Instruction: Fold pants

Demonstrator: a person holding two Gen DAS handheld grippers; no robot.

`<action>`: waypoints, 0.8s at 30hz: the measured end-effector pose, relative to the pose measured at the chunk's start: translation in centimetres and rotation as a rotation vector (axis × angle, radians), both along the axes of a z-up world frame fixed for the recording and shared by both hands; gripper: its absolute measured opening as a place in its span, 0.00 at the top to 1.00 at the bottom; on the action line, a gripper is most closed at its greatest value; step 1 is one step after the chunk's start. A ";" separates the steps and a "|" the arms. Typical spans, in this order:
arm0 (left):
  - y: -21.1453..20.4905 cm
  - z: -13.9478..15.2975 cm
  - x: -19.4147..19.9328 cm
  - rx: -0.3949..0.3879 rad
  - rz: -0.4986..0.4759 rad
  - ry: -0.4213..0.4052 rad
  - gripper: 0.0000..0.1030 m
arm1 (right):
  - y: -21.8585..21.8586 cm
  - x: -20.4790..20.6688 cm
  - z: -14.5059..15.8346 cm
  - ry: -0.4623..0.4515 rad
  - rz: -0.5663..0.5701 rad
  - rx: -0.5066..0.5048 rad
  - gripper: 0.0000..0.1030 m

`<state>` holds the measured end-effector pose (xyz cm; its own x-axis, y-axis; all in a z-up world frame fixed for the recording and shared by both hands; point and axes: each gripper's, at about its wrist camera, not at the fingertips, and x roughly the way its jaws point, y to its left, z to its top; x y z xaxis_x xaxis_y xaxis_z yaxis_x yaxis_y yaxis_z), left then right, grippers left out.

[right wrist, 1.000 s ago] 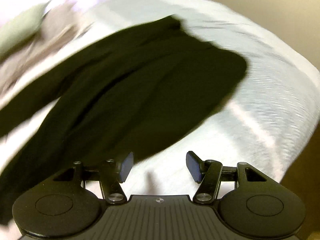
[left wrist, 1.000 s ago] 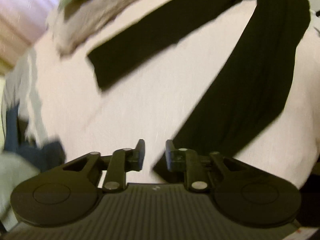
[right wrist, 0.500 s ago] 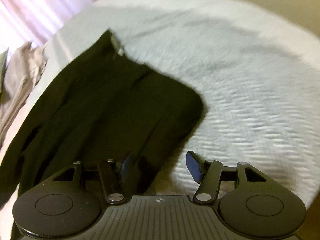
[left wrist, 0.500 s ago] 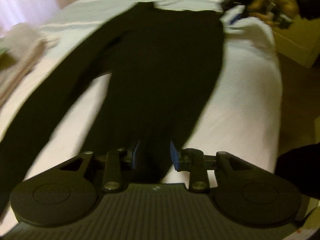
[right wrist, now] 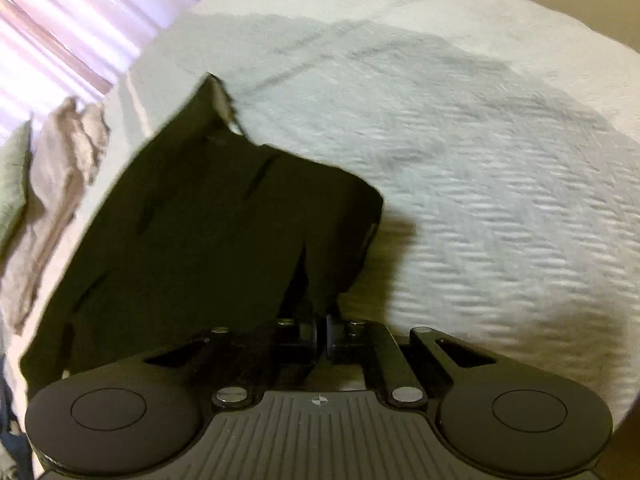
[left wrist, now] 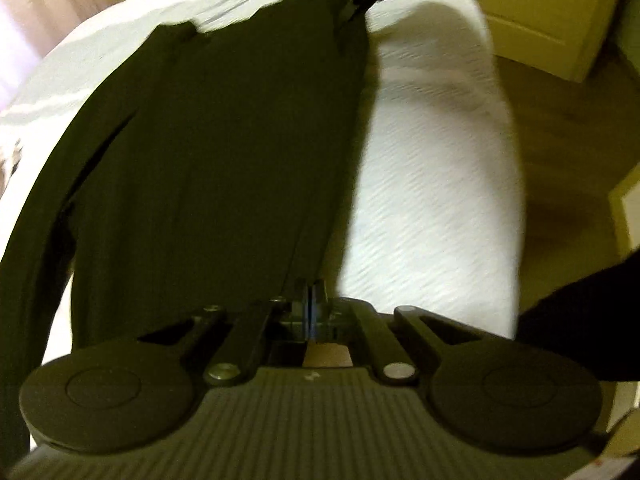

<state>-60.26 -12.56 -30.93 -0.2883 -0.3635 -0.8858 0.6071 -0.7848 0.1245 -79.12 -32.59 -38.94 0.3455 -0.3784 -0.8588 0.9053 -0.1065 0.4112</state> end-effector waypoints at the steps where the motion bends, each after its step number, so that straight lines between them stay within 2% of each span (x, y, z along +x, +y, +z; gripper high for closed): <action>1: 0.1 -0.2 -0.2 0.009 0.005 -0.002 1.00 | 0.0 -0.4 -0.9 0.001 -0.001 0.033 0.96; 2: 0.0 -0.5 -0.2 0.021 0.023 -0.003 1.00 | 0.1 -0.7 -1.1 0.000 0.002 0.035 0.93; 3: 0.0 -0.9 0.1 0.037 0.048 0.003 1.00 | 0.2 -0.6 -0.7 0.025 0.016 0.019 0.84; 4: 0.0 -1.0 0.4 0.047 0.070 0.007 1.00 | 0.5 -0.3 0.0 0.078 0.037 -0.004 0.69; 6: 0.1 -0.7 1.1 0.059 0.106 0.021 0.96 | 1.3 0.6 1.8 0.196 0.081 -0.061 0.55; 8: 0.3 -0.1 2.0 0.065 0.145 0.026 0.91 | 2.4 1.9 3.6 0.293 0.147 -0.128 0.54; 11: 1.3 1.0 3.9 0.055 0.243 0.011 0.90 | 3.4 5.0 5.7 0.431 0.259 -0.223 0.53; 16: 4.1 2.8 10.4 0.018 0.475 -0.014 0.87 | 5.0 11.5 7.2 0.398 0.428 -0.311 0.53; 20: 7.6 3.0 18.0 -0.014 0.645 -0.086 0.76 | 6.8 19.0 6.9 0.288 0.596 -0.335 0.53; 22: 9.9 3.1 22.7 -0.034 0.696 -0.141 0.72 | 9.3 23.9 6.6 0.239 0.710 -0.336 0.53; 24: 12.1 2.8 27.5 -0.044 0.695 -0.197 0.67 | 12.3 28.2 6.3 0.209 0.802 -0.340 0.53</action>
<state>-32.79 -0.50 -28.16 0.1863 -0.4413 -0.8778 0.9270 -0.2171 0.3058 -50.94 -20.30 -32.62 0.4646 -0.3356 -0.8195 0.7153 0.6878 0.1239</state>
